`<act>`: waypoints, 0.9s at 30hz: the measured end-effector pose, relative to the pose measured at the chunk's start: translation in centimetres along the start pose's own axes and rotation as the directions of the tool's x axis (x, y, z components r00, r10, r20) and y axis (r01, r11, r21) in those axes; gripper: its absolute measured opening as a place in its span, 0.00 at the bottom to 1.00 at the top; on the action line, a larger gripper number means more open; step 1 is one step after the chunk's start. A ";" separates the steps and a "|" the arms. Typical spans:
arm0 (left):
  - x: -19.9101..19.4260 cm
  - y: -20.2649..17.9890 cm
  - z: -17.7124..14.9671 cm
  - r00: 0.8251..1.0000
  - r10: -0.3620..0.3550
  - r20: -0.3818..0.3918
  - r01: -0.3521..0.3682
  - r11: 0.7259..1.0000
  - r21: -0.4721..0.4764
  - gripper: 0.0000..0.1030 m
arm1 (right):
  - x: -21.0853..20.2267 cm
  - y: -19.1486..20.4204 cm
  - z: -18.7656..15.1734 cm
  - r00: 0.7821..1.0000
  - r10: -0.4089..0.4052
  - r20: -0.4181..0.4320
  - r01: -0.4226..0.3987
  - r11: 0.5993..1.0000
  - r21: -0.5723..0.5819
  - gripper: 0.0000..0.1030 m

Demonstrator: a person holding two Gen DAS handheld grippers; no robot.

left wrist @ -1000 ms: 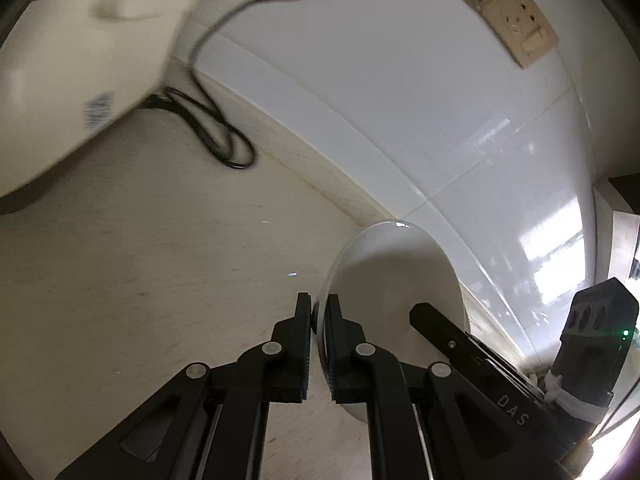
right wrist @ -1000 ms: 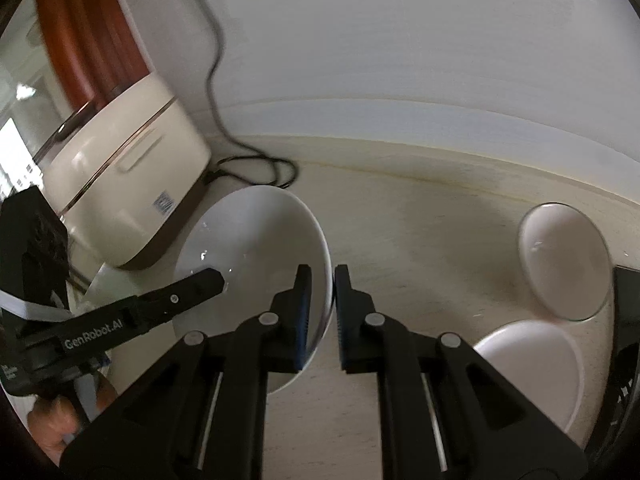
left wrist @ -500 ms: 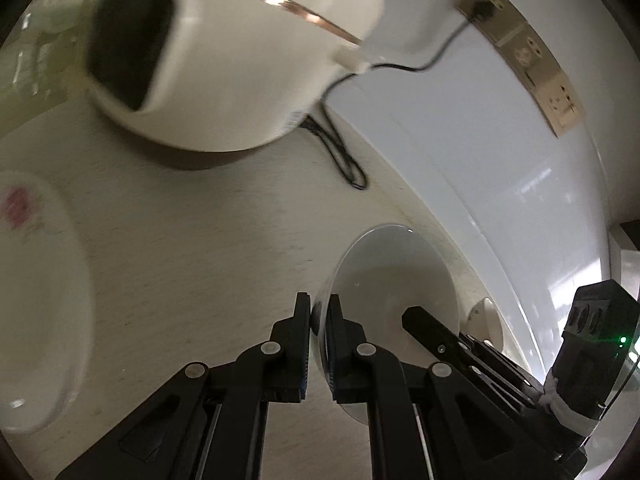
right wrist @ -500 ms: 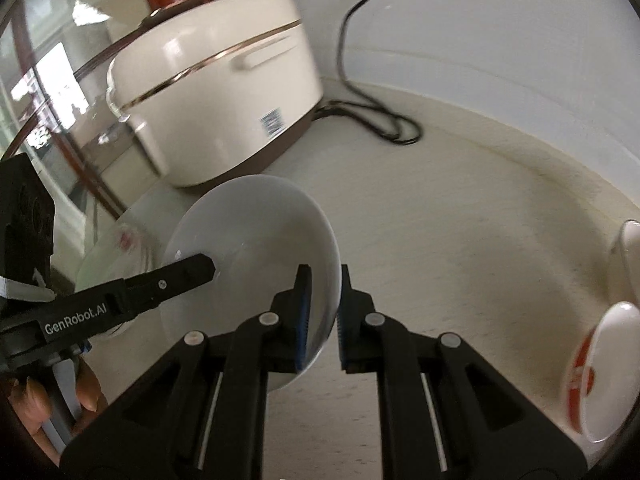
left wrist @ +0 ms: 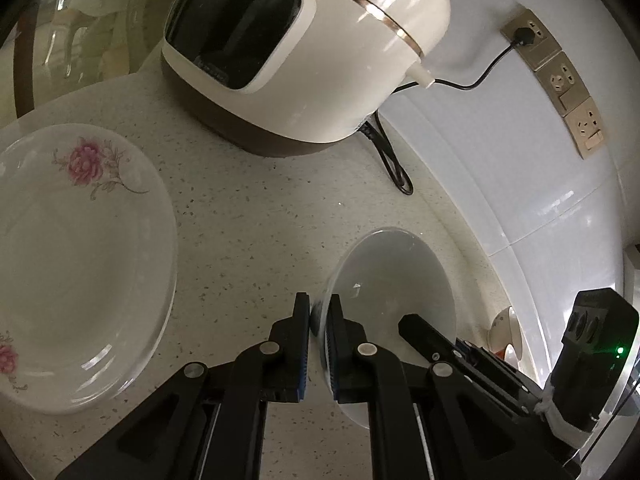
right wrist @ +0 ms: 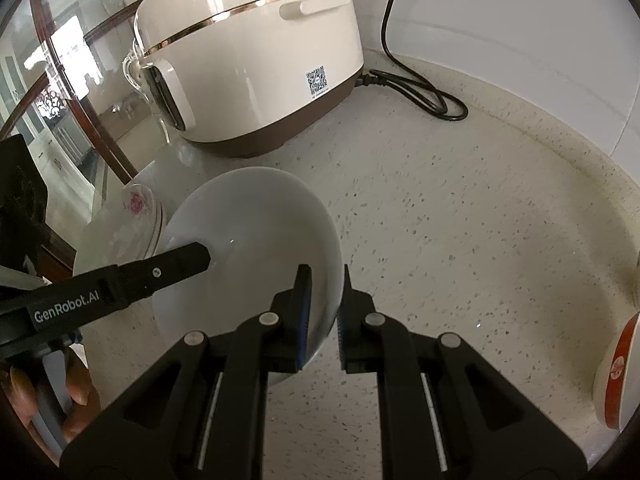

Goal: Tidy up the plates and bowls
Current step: 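Carry the white bowl with both grippers toward the plate stack, then lower the bowl onto the counter beside the plates and open both grippers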

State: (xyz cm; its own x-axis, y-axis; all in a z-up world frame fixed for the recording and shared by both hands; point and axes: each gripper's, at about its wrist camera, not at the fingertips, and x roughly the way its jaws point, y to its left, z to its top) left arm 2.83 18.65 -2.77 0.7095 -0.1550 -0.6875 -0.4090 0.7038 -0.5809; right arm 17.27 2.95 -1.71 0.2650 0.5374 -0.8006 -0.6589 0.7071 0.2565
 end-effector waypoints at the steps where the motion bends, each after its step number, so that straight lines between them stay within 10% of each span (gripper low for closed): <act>1: -0.1 0.0 0.0 1.000 0.001 -0.002 -0.001 1.000 -0.002 0.08 | 0.0 0.0 -0.1 1.000 -0.001 -0.004 0.001 1.000 0.001 0.14; 20: 1.0 0.1 -0.2 1.000 0.001 -0.003 -0.001 1.000 -0.003 0.19 | 0.2 -0.2 0.1 0.999 -0.041 -0.008 0.041 0.999 -0.007 0.16; 27: -0.1 0.0 -0.2 0.999 -0.004 0.052 0.003 1.000 0.016 0.50 | -1.2 -0.9 0.7 0.996 -0.077 0.034 0.076 0.997 0.023 0.25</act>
State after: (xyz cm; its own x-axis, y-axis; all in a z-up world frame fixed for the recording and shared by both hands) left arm 2.61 18.49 -2.78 0.7400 -0.1210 -0.6617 -0.3981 0.7140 -0.5759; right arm 18.02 2.03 -0.59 0.3387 0.4969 -0.7990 -0.6206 0.7563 0.2072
